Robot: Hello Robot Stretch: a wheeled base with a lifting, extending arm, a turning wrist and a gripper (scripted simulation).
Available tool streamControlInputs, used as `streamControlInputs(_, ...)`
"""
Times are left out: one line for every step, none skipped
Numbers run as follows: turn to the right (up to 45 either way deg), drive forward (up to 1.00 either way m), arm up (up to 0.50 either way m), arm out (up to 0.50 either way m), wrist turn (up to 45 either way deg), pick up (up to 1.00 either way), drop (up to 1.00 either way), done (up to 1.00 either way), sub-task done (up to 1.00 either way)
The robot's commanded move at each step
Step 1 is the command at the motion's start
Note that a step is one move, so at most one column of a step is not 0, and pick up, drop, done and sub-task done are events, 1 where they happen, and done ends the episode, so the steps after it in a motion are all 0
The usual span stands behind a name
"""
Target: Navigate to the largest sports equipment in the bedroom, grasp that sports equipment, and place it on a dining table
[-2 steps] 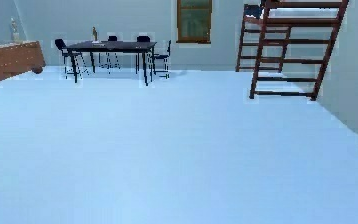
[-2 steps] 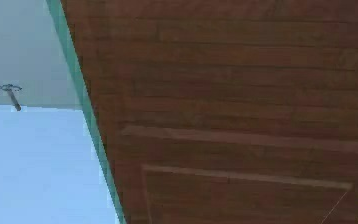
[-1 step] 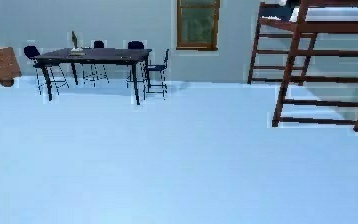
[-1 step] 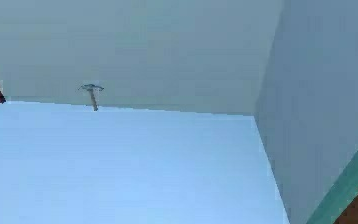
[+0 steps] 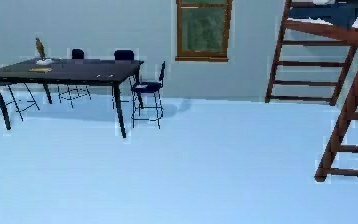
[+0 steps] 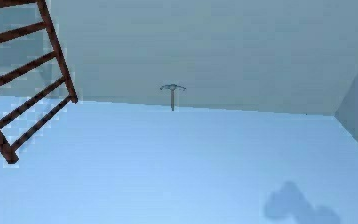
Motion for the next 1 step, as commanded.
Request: streamControlInputs(3.0,0.0,0.0,0.0,0.0,0.0,0.0,0.0,0.0)
